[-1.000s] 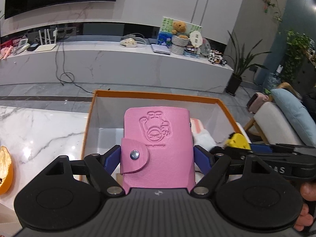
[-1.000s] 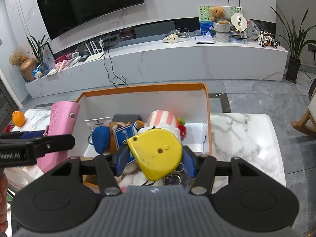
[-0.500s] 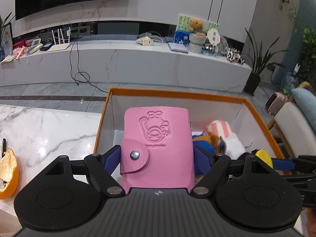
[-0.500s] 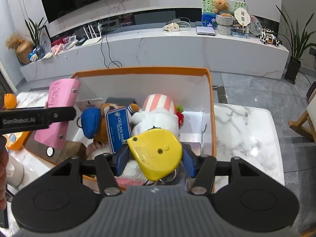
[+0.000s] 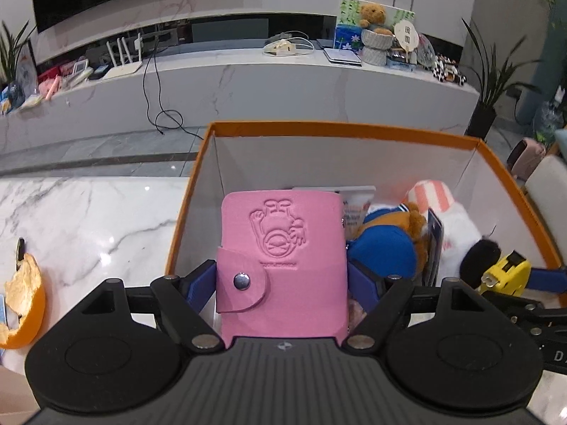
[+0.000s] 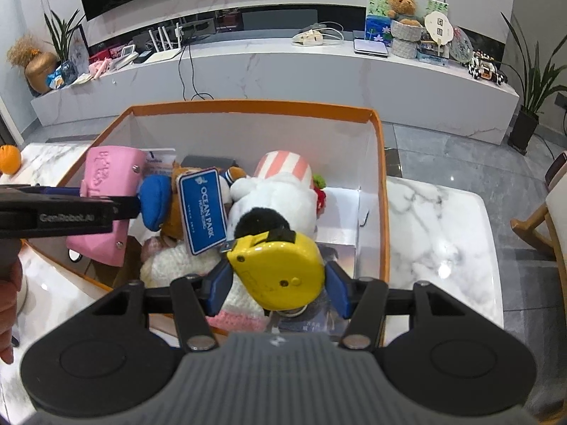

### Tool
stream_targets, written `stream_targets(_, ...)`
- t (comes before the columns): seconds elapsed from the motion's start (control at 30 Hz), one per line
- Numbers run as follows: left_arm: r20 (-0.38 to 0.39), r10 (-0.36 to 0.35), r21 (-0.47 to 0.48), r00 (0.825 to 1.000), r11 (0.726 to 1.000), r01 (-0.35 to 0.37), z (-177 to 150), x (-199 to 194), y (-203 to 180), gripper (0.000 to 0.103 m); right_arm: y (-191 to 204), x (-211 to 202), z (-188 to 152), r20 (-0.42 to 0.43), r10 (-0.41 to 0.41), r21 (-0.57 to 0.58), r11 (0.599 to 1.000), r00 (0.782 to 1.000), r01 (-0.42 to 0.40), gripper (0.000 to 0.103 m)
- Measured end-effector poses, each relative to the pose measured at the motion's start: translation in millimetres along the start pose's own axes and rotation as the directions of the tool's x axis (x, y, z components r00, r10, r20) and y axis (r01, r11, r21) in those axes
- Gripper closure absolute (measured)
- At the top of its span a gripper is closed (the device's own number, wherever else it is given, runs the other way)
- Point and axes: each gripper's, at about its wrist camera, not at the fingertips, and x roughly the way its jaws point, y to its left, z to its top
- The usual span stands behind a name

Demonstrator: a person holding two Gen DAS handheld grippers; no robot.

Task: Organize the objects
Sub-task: 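Lower and release the wallet into the box with left gripper while right gripper releases the tape measure inside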

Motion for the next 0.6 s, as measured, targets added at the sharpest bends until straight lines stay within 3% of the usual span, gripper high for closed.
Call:
stream_targets(0.23, 0.001, 0.025, 0.031, 1.000, 0.999, -0.025, -2, 3, -6, 0.010, 6, 2, -1, 0.004, -0.014, -0.021, 1.000, 1.000, 0.014, 0.044)
stream_targets(0.3, -0.002, 0.029, 0.035, 1.000, 0.999, -0.029, -1, 3, -7, 0.010, 7, 3, -1, 0.008, -0.019, -0.023, 1.000, 1.000, 0.019, 0.038)
stream_targets(0.37, -0.009, 0.022, 0.026, 1.000, 0.999, -0.022, 1, 3, -6, 0.010, 8, 3, -1, 0.019, -0.023, -0.027, 0.999, 1.000, 0.024, 0.031)
stream_targets(0.6, 0.031, -0.024, -0.039, 0.999, 0.999, 0.025, 5, -7, 6, 0.010, 5, 2, -1, 0.032, -0.020, -0.013, 1.000, 0.999, 0.020, 0.030)
